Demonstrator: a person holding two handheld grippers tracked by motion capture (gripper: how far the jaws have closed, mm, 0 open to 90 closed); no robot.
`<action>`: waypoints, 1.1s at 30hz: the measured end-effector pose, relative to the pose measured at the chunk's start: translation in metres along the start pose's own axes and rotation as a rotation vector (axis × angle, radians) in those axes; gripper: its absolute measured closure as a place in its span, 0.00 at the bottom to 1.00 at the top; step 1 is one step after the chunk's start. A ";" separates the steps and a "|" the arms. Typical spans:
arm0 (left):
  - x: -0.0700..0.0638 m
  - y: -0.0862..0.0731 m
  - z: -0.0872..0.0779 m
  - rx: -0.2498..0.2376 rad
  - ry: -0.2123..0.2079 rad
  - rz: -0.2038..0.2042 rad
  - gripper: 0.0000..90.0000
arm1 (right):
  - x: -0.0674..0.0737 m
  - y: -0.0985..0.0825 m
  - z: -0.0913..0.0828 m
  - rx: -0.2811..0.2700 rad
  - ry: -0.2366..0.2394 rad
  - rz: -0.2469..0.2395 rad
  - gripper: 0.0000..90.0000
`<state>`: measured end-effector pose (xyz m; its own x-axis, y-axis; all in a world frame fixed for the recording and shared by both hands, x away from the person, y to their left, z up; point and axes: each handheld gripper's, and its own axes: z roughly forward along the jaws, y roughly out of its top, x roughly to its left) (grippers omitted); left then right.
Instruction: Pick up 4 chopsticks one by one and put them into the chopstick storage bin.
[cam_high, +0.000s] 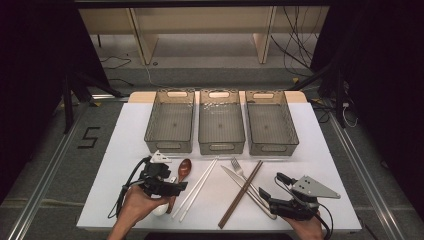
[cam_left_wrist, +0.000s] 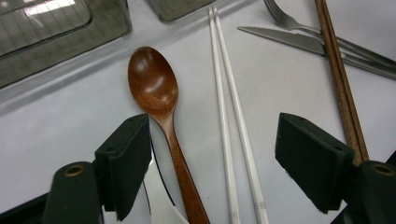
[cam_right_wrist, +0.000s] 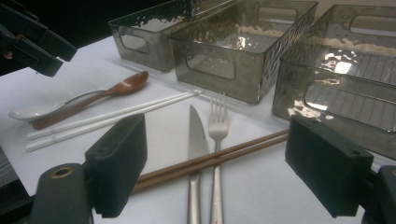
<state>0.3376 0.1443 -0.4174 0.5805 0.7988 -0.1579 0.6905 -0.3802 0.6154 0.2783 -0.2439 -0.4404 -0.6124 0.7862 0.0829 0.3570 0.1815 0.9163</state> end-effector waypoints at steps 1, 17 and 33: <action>-0.003 0.003 0.003 0.035 -0.009 0.010 0.31 | 0.000 0.000 0.000 0.001 0.001 -0.001 0.24; -0.009 0.010 0.030 0.169 -0.014 0.049 0.41 | 0.001 0.000 0.000 0.004 0.005 0.002 0.24; -0.014 0.014 0.053 0.287 -0.004 0.065 0.60 | 0.001 0.000 0.001 0.012 0.007 0.001 0.24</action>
<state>0.3617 0.1035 -0.4475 0.6289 0.7668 -0.1284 0.7452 -0.5475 0.3806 0.2789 -0.2427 -0.4411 -0.6172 0.7821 0.0863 0.3658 0.1881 0.9115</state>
